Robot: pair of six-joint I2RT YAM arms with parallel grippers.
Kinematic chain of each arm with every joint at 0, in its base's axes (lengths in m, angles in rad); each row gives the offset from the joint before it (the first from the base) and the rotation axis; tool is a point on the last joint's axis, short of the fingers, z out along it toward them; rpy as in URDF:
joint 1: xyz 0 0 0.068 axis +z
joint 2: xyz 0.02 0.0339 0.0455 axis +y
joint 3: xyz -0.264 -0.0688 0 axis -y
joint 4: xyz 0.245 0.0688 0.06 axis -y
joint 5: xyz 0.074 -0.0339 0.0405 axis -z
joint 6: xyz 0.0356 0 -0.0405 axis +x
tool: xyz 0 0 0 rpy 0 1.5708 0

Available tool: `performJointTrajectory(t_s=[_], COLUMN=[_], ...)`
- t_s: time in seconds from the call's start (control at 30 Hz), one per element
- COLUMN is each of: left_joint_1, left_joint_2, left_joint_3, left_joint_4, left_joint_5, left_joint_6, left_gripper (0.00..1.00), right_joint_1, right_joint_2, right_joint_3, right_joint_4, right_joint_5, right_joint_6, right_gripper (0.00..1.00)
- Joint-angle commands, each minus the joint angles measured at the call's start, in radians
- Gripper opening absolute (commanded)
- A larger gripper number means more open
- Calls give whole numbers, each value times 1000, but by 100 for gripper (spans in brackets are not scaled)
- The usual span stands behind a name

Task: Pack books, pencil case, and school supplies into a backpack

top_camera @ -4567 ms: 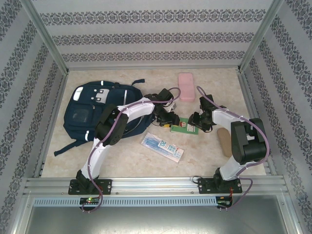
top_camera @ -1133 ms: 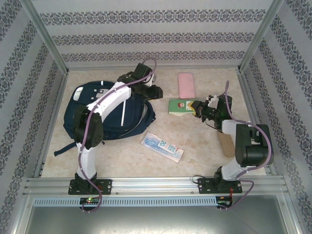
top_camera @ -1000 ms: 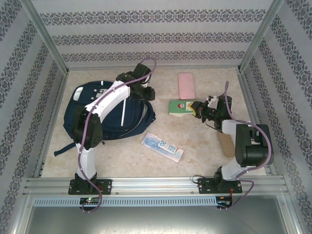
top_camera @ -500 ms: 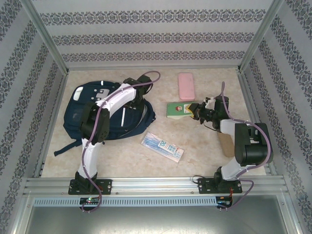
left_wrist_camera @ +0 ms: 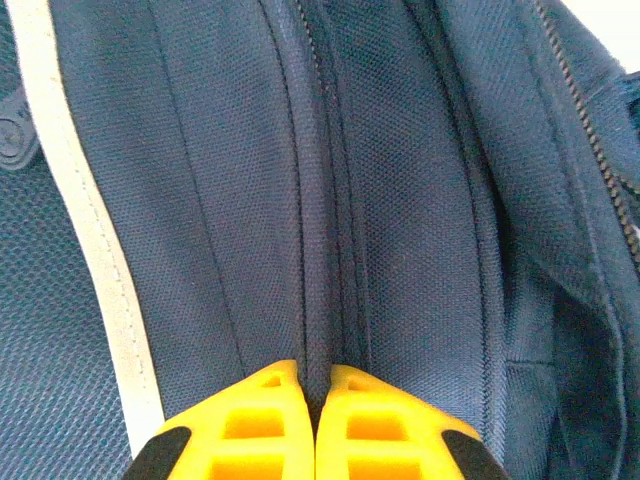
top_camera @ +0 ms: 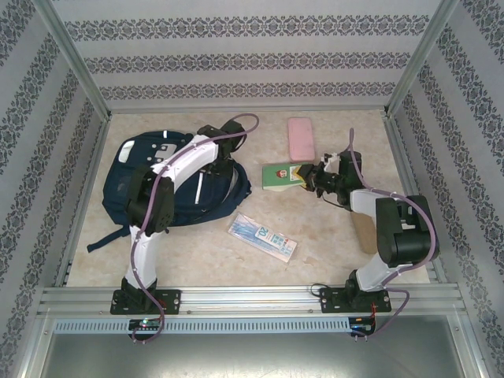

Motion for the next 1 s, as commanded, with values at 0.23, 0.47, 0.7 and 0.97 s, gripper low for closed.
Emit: performJointTrajectory(t_s=[0.23,0.47,0.7,0.97], left_joint_1=[79,190,345,420], left_joint_2=[-237,-371,-472,-490], left_joint_3=[93,19,-79,-104], left_joint_4=[-5,100,268,329], left_joint_5=[251,499,783,912], left_joint_6=[-50,-98,-205,-268], left_gripper=[0,0,0,0], right_joint_1=[164,293,408,533], right_joint_2=[98,228,372,544], right_joint_3=[176,342,493,674], right_joint_4=[110,178,186,240], right_joint_5=[61,118,214,327], right_joint_6=[73,142,184,264], right_gripper=[0,0,0,0])
